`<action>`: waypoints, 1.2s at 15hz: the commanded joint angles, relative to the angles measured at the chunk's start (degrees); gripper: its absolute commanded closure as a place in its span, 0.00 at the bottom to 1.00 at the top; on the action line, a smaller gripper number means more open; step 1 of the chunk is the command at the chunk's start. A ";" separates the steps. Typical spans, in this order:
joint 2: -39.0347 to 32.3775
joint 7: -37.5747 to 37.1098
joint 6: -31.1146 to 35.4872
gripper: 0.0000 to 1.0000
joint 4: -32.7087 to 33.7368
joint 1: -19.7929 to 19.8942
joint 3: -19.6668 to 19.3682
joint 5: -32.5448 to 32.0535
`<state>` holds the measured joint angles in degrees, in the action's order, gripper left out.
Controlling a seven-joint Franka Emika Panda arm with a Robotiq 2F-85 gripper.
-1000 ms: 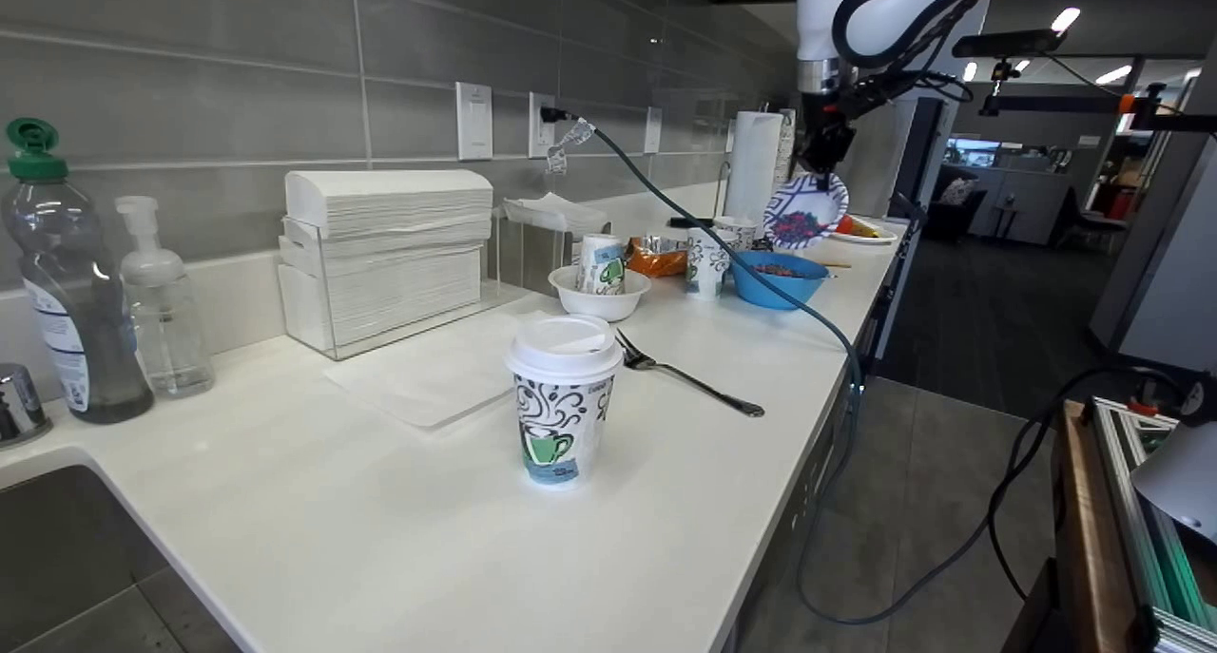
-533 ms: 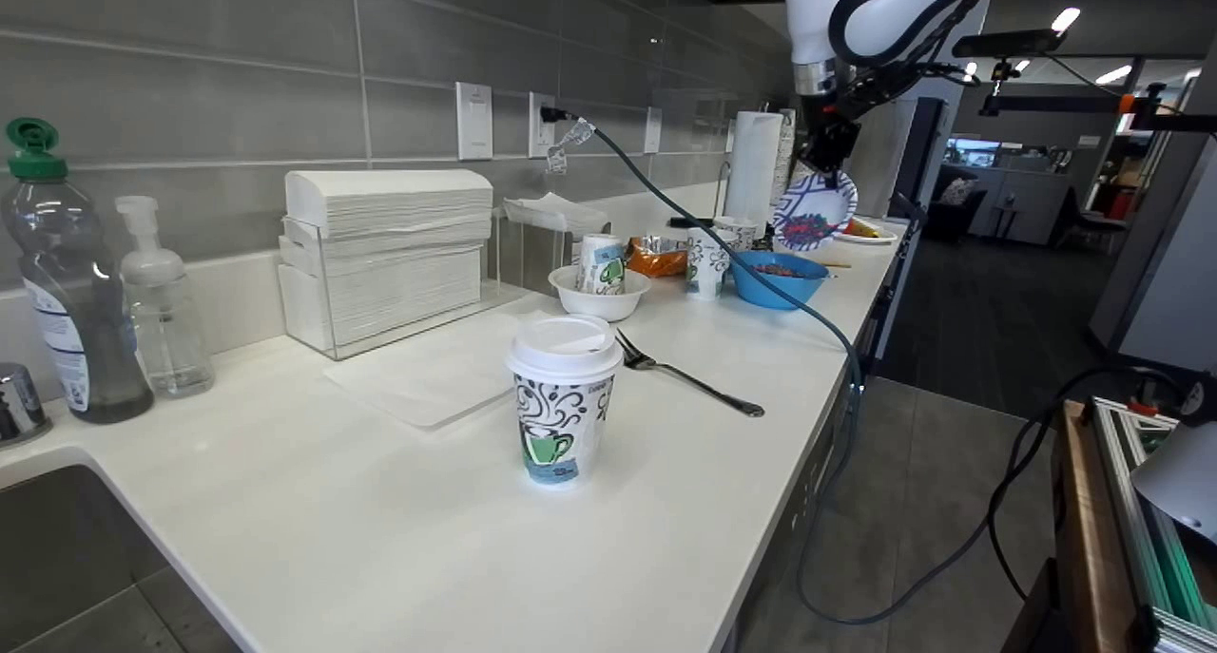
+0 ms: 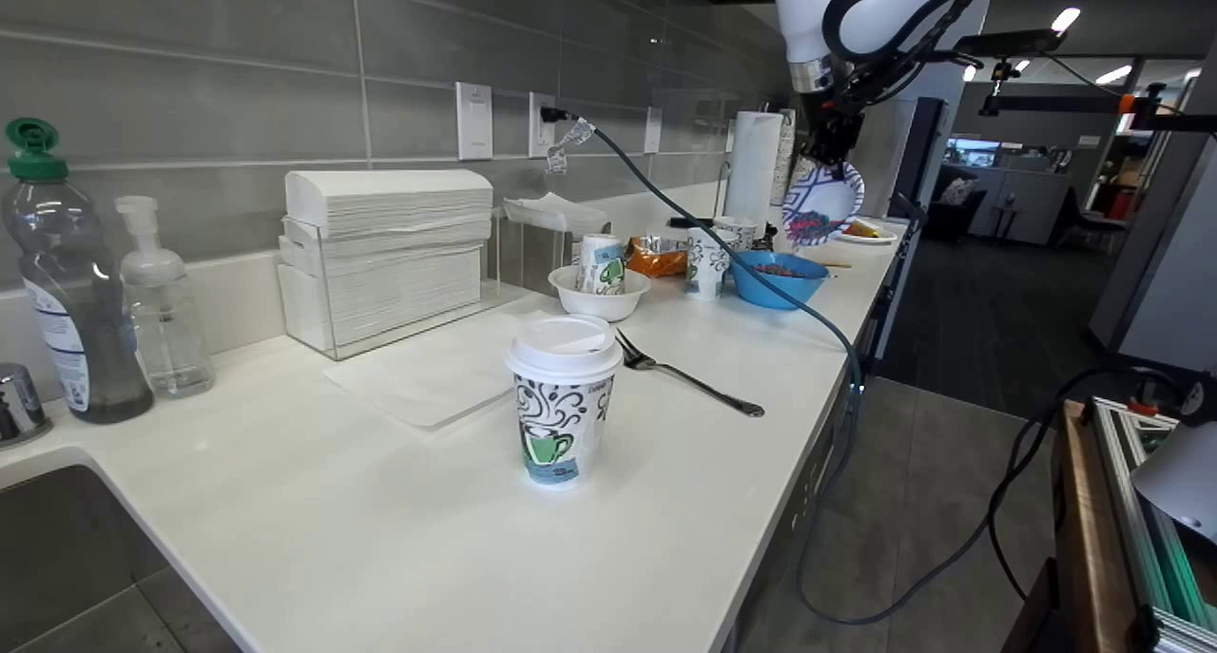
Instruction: Pour the contents in the white and black bowl on the right into the blue bowl.
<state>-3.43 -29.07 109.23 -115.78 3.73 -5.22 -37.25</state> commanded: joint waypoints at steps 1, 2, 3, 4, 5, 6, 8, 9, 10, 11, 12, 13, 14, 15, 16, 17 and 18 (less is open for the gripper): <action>-0.01 0.07 -0.18 0.98 0.12 -0.01 0.02 0.06; -0.01 0.07 -0.18 0.98 0.12 -0.01 0.02 0.06; -0.01 0.07 -0.18 0.98 0.12 -0.01 0.02 0.06; -0.01 0.07 -0.18 0.98 0.12 -0.01 0.02 0.06; -0.01 0.07 -0.18 0.98 0.12 -0.01 0.02 0.06; -0.01 0.07 -0.18 0.98 0.12 -0.01 0.02 0.06; -0.27 -0.02 -1.07 1.00 0.79 -0.21 0.16 -0.30; -0.67 -0.27 -2.51 1.00 1.68 -0.51 0.35 -1.03; -0.74 0.02 -3.02 1.00 2.15 -0.67 0.50 -1.25; -1.16 -0.16 -4.87 1.00 3.17 -0.95 0.75 -1.76; -1.27 -0.26 -5.93 1.00 3.79 -1.12 0.97 -2.05; -1.50 -0.11 -7.58 1.00 4.70 -1.37 1.25 -2.43; -1.79 -0.37 -9.31 1.00 5.50 -1.62 1.47 -2.87; -1.97 -0.27 -10.55 1.00 6.14 -1.88 1.67 -3.24; -2.35 -0.54 -12.41 1.00 6.86 -2.21 1.86 -3.81; -2.55 -0.69 -13.94 1.00 7.36 -2.50 2.06 -4.27; -2.80 -1.22 -15.68 1.00 7.81 -2.75 2.25 -4.83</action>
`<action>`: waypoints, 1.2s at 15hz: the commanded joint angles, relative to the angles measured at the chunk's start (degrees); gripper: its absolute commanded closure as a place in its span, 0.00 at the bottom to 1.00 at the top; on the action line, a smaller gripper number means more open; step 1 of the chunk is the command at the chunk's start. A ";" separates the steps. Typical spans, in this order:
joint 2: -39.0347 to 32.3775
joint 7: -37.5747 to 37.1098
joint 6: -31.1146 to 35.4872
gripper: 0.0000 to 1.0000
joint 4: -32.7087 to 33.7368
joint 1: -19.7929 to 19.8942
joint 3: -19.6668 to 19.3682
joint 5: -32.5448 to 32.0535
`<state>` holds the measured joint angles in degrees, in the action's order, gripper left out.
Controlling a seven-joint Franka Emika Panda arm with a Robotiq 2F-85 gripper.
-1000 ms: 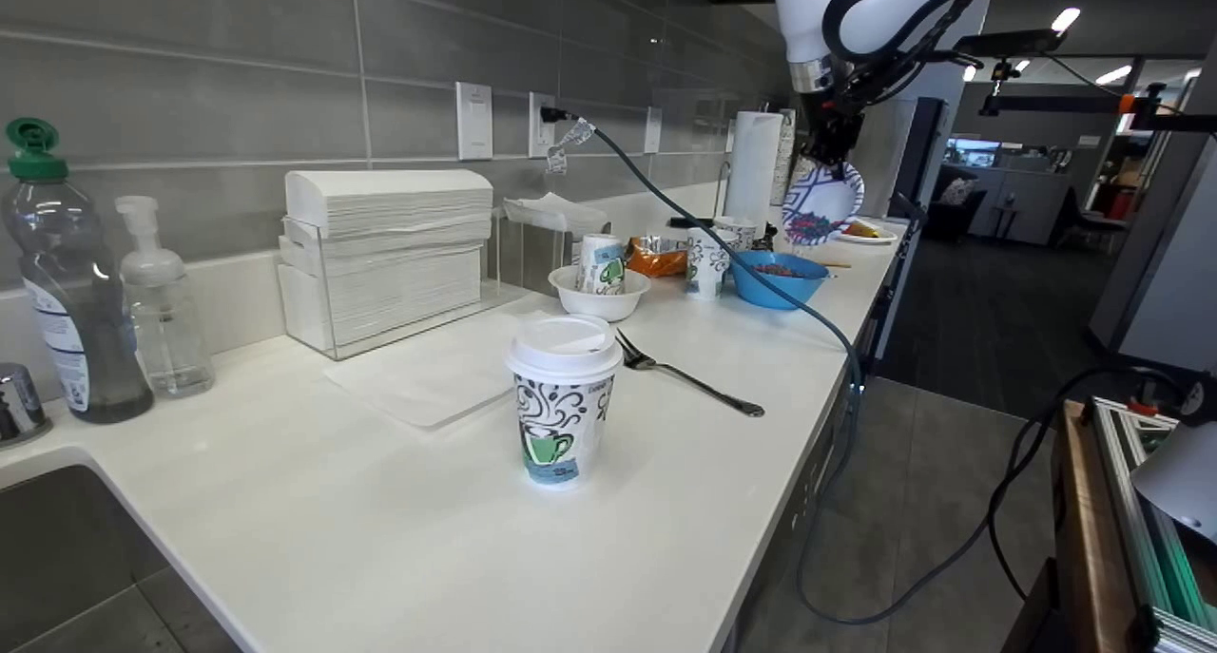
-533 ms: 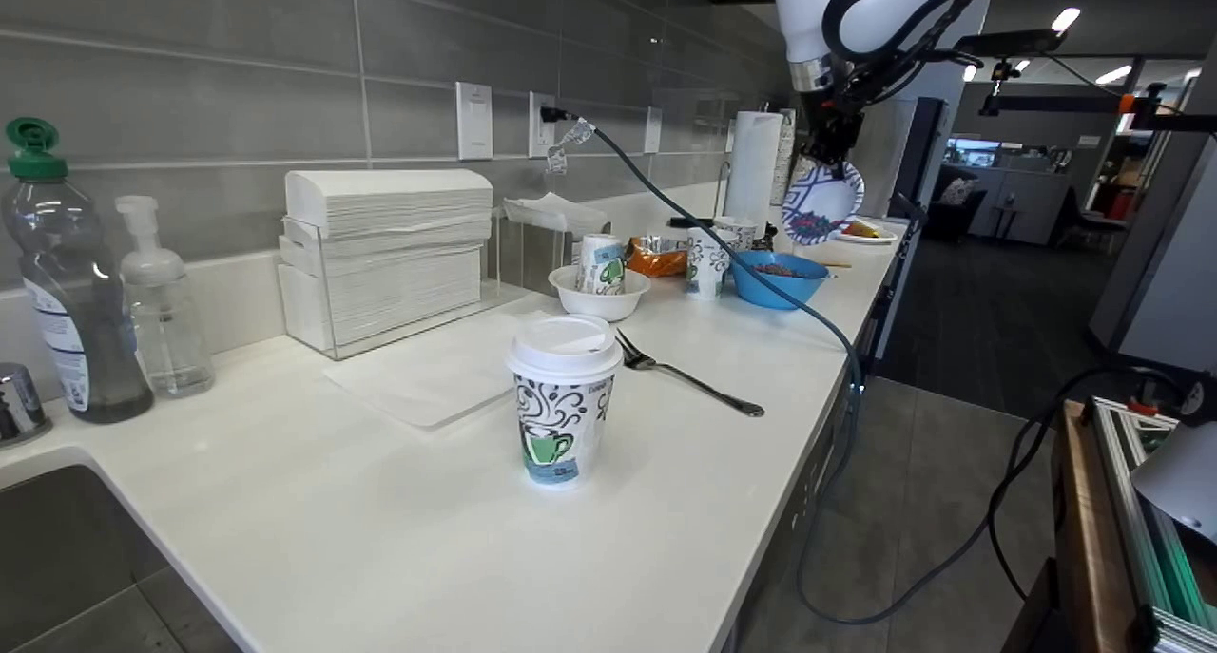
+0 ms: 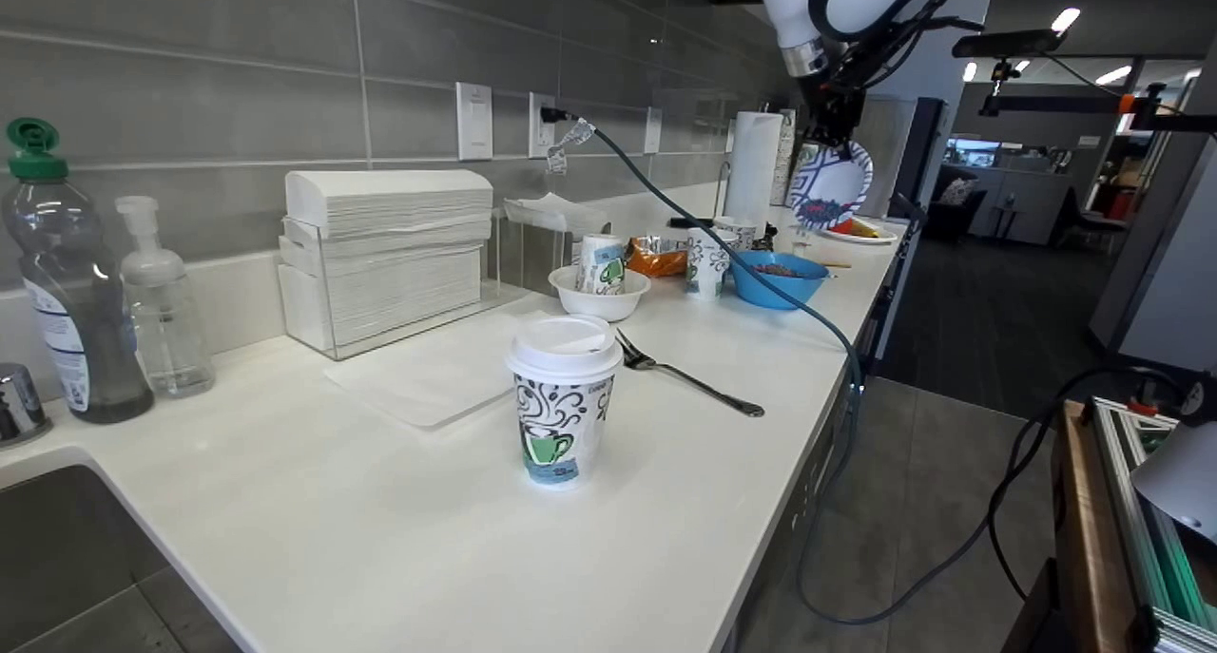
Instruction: Pour the contents in the white and black bowl on the right into the blue bowl.
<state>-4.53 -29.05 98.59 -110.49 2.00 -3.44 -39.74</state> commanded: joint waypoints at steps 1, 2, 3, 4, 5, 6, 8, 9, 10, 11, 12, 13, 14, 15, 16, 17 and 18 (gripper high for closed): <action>-1.90 -1.53 -6.43 1.00 2.94 -1.20 0.63 -2.78; -2.22 -1.68 -7.57 1.00 3.38 -1.34 0.72 -3.16; -2.60 -1.81 -8.50 1.00 3.83 -1.47 0.75 -3.48; -3.04 -1.84 -9.24 1.00 4.33 -1.58 0.75 -3.73; -3.69 -2.06 -10.07 1.00 4.98 -1.68 0.71 -4.12; -4.15 -2.16 -10.52 1.00 5.48 -1.74 0.68 -4.44; -5.19 -2.35 -11.51 1.00 6.82 -1.93 0.66 -5.18; -5.75 -2.36 -11.52 1.00 7.56 -1.96 0.63 -5.42; -6.51 -2.50 -11.50 1.00 8.57 -2.00 0.62 -5.49; -7.07 -2.39 -10.83 1.00 9.31 -1.96 0.62 -5.13; -8.07 -2.48 -10.28 1.00 10.55 -1.92 0.60 -4.49; -9.17 -2.32 -10.11 1.00 11.80 -1.95 0.58 -4.14; -10.14 -2.08 -10.11 1.00 12.89 -2.04 0.56 -4.00; -11.13 -1.73 -10.27 1.00 14.04 -2.23 0.57 -3.98; -12.02 -1.46 -10.81 1.00 15.02 -2.52 0.55 -4.28; -12.88 -1.32 -11.54 1.00 15.99 -2.94 0.53 -4.66; -13.70 -1.36 -12.27 1.00 16.88 -3.48 0.54 -5.16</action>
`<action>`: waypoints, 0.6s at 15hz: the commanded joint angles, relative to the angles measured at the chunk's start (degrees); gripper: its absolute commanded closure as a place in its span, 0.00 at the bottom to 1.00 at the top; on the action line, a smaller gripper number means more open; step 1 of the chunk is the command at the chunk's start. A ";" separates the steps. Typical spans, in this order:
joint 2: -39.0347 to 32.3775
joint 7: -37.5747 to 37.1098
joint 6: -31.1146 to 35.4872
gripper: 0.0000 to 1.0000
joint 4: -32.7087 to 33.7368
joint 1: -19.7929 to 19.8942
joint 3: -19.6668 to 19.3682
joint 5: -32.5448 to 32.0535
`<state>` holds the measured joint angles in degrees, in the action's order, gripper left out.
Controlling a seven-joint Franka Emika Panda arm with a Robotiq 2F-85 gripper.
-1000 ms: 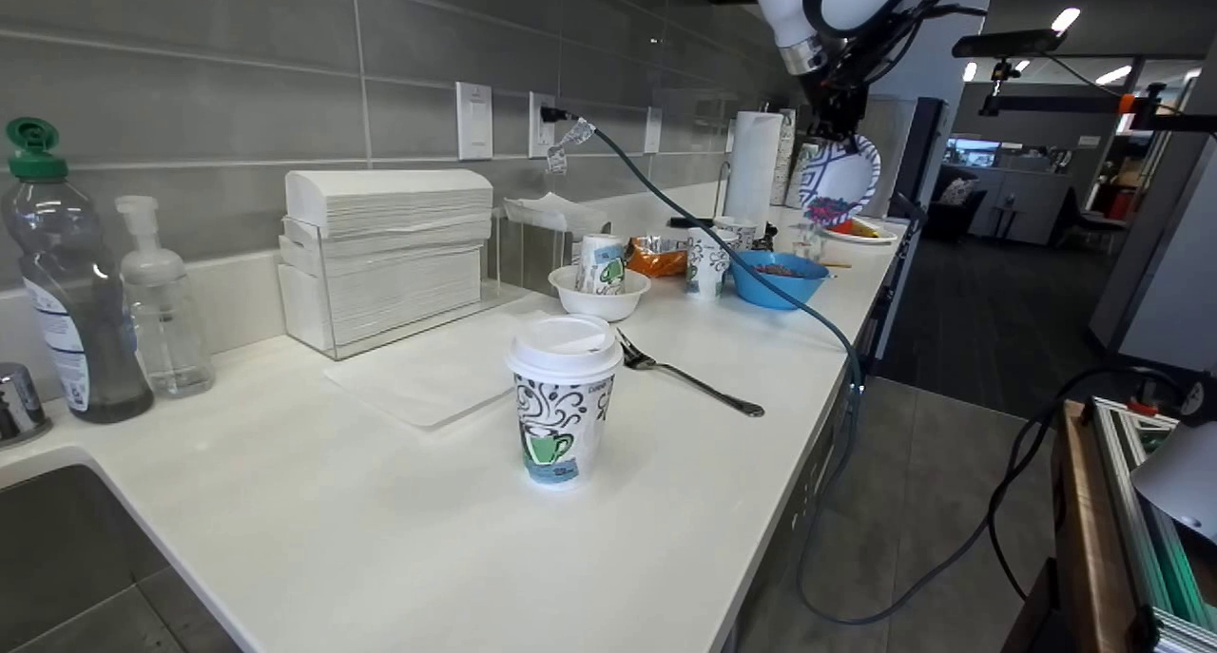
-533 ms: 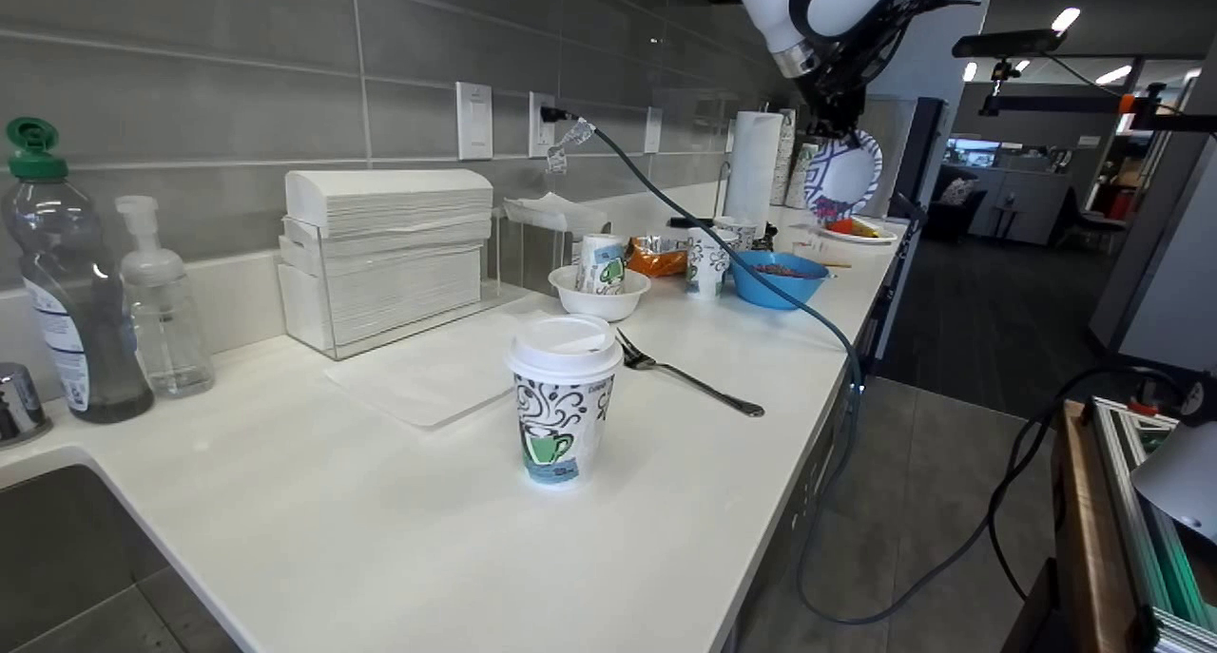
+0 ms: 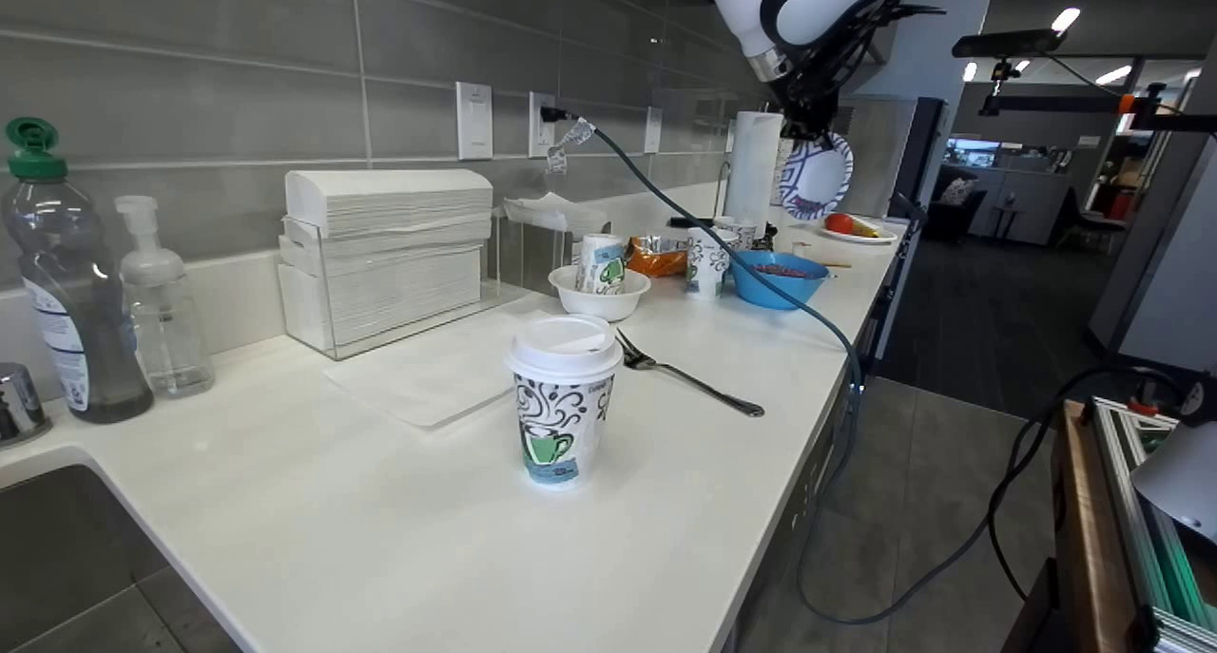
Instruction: Pour the contents in the white and black bowl on the right into the blue bowl.
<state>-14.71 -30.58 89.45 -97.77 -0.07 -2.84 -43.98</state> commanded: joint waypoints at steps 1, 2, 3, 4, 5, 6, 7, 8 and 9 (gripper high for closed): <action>-4.31 0.10 -4.09 1.00 4.93 -2.04 -0.07 -1.43; -5.12 0.00 -5.66 1.00 5.87 -2.79 -0.09 -2.12; -5.75 0.03 -7.39 1.00 6.65 -3.52 -0.06 -2.84; -6.30 -0.07 -9.06 1.00 7.35 -4.20 -0.03 -3.59; -6.69 -0.09 -10.87 1.00 7.97 -4.92 0.04 -4.44; -7.06 -0.01 -12.67 1.00 8.49 -5.61 0.15 -5.23; -7.30 -0.04 -14.13 1.00 8.92 -6.18 0.27 -5.98; -7.63 -0.20 -15.38 1.00 9.36 -6.62 0.35 -6.66; -8.00 -0.23 -16.15 1.00 9.87 -6.91 0.48 -7.15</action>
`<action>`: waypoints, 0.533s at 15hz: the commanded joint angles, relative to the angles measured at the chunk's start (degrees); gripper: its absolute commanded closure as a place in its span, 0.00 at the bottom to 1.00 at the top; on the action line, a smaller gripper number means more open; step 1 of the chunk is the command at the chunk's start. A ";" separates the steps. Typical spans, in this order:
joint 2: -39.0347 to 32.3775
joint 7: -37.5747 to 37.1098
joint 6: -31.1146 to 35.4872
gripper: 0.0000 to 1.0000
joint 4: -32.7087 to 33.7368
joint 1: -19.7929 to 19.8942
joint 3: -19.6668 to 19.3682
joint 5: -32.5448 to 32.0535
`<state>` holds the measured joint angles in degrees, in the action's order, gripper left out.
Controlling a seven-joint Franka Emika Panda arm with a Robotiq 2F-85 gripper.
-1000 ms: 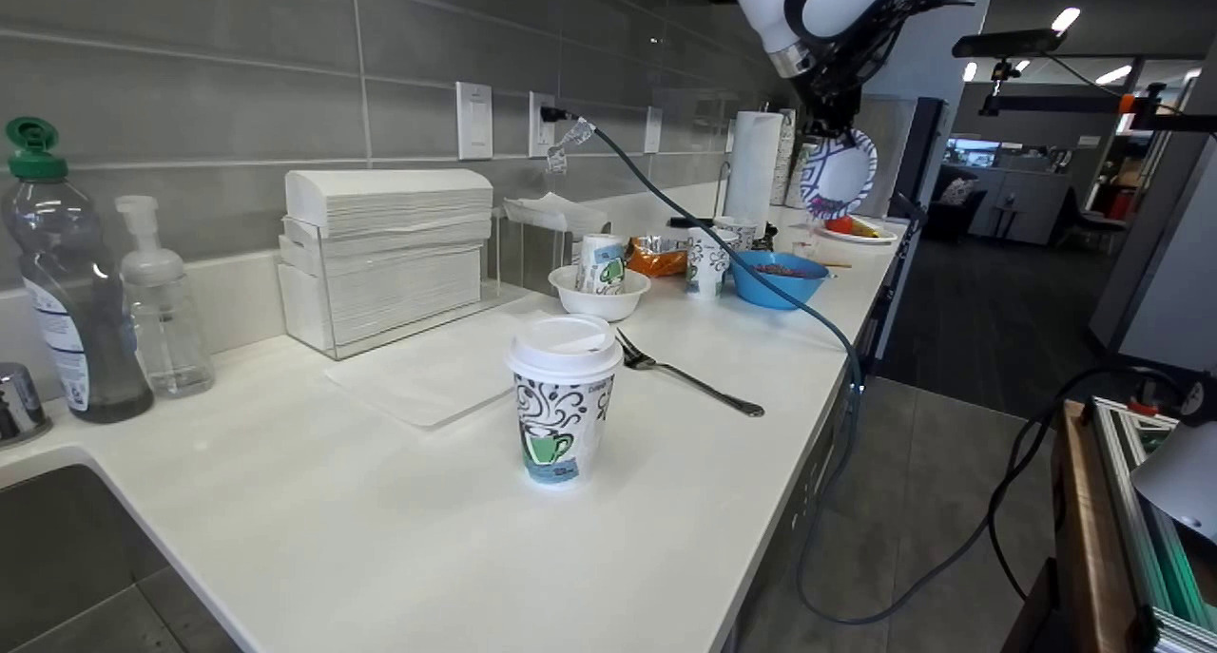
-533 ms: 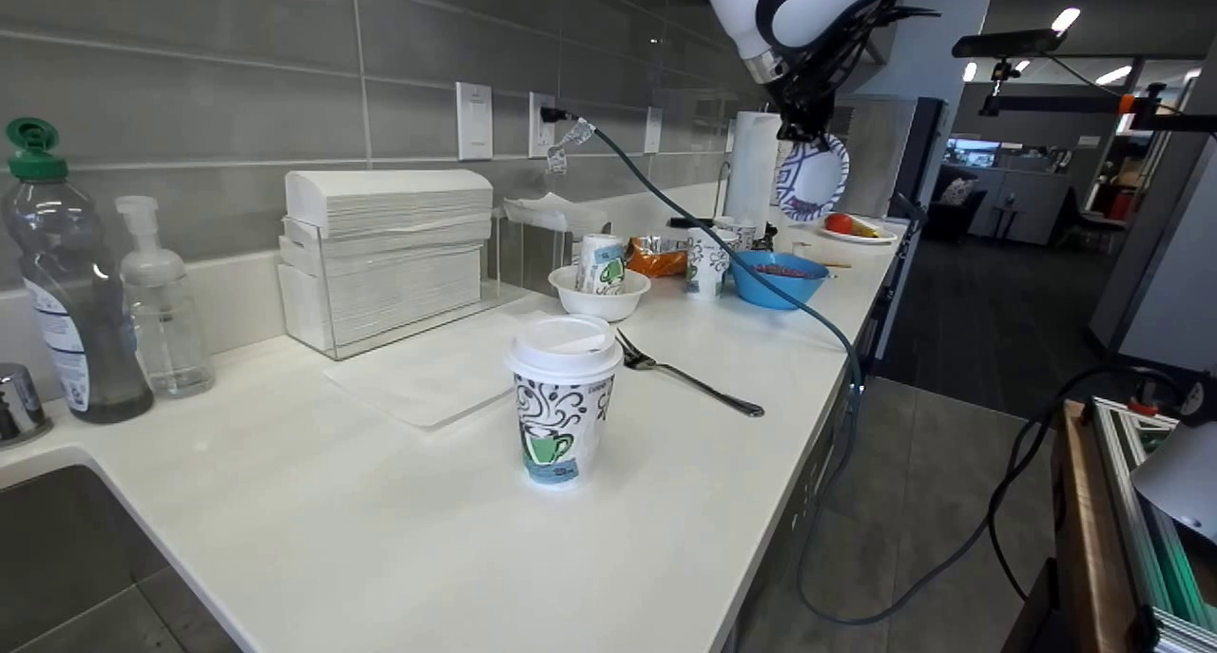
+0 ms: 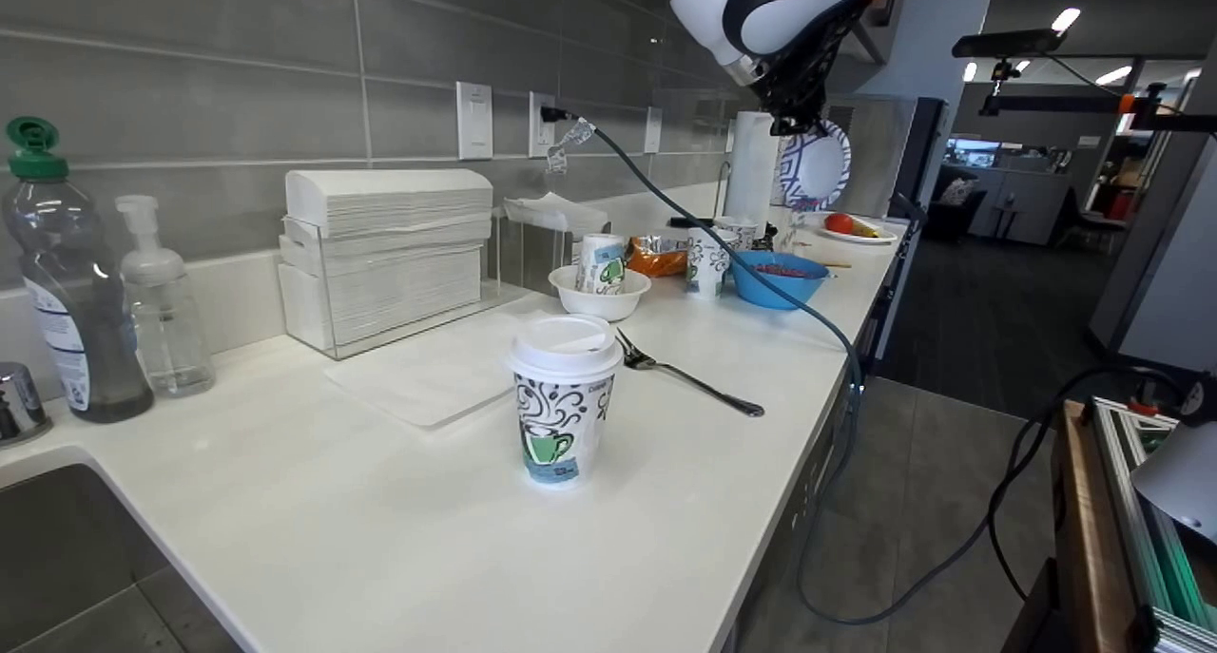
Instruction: Pour the contents in the white and black bowl on the right into the blue bowl.
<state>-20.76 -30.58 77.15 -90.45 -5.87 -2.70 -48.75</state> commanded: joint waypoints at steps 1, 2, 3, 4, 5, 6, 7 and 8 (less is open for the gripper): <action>-2.33 -0.15 -4.70 1.00 2.95 -1.36 0.42 -2.91; -2.76 -0.14 -5.43 1.00 3.32 -1.53 0.45 -3.34; -3.04 -0.25 -6.09 1.00 3.61 -1.67 0.49 -3.75; -3.30 -0.27 -6.71 1.00 3.84 -1.79 0.53 -4.09; -3.68 -0.51 -7.67 1.00 4.13 -1.98 0.48 -4.60; -4.11 -0.84 -8.87 1.00 4.43 -2.16 0.42 -5.14; -4.35 -0.94 -9.76 1.00 4.57 -2.32 0.49 -5.69; -4.73 -1.24 -11.09 1.00 4.92 -2.57 0.53 -6.36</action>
<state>-23.43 -30.98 70.13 -87.63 -7.65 -2.38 -52.82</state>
